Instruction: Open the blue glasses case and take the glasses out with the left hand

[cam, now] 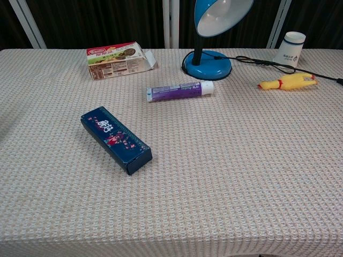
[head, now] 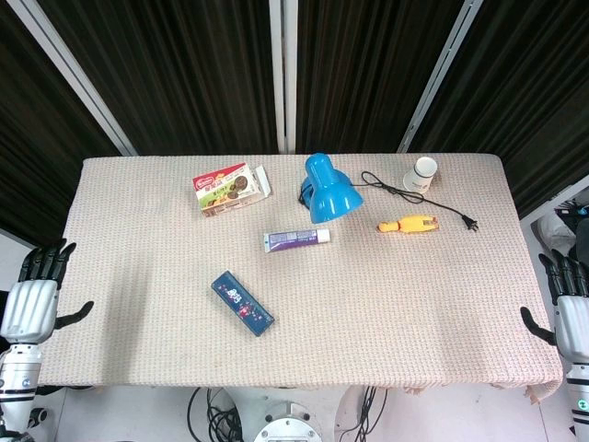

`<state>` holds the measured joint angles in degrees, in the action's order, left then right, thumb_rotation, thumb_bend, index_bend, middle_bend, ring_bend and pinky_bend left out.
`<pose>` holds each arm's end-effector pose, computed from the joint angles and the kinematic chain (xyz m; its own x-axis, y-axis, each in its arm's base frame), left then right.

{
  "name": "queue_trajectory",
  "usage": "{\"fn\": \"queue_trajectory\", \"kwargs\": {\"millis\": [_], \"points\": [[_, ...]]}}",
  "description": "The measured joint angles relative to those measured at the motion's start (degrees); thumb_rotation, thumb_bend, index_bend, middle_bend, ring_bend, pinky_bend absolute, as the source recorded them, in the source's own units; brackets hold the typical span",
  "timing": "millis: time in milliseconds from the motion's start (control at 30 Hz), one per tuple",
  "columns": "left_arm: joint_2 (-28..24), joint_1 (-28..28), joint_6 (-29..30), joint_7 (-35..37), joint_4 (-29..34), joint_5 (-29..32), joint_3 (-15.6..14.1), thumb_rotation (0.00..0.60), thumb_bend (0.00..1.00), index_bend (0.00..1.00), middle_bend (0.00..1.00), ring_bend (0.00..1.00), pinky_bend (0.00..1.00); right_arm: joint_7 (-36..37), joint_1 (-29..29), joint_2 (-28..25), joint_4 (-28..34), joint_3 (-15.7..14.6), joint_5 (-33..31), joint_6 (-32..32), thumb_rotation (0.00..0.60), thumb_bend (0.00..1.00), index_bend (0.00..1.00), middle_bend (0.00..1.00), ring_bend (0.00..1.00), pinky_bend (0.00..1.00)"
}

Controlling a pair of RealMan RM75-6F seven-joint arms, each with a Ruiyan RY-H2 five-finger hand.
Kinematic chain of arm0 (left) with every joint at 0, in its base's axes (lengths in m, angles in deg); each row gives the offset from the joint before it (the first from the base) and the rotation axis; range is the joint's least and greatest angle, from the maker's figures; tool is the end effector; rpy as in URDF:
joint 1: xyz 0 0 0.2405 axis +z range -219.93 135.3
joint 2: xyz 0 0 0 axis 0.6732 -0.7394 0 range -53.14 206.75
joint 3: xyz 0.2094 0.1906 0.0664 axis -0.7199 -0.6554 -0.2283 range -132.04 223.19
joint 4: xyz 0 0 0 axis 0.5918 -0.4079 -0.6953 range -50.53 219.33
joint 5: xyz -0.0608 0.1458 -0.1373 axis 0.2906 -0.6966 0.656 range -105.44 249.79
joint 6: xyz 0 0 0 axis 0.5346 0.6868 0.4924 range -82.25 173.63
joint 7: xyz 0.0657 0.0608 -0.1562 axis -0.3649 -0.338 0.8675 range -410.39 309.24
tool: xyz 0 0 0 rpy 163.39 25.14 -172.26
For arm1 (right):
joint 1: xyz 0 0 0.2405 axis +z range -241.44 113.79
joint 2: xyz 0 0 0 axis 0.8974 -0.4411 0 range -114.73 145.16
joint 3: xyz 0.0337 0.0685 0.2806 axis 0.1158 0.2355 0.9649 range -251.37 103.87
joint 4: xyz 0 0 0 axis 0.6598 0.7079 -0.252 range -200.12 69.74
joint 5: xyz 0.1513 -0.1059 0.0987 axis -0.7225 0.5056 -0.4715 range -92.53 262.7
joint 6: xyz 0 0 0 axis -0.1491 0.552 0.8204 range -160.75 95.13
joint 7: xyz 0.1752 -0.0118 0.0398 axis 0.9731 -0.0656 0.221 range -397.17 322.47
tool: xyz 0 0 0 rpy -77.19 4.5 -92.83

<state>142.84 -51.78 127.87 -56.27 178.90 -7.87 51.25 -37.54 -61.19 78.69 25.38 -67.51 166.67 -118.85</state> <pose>-0.3277 0.2554 0.1654 0.4057 -0.0149 0.9139 0.9140 0.0098 -0.4056 -0.3620 -0.2177 0.2008 0.4289 0.0596 0.9014 -0.9008 0.1032 0.4218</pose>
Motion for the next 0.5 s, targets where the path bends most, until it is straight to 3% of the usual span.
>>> {"fn": "queue_trajectory", "kwargs": {"millis": [500], "points": [[-0.2, -0.1, 0.2, -0.2, 0.7, -1.0, -0.3, 0.6, 0.17, 0.02, 0.0, 0.0, 0.0, 0.5, 0.1, 0.2, -0.5, 0.2, 0.2, -0.2, 0.6, 0.24, 0.0, 0.0, 0.0, 0.0]]}}
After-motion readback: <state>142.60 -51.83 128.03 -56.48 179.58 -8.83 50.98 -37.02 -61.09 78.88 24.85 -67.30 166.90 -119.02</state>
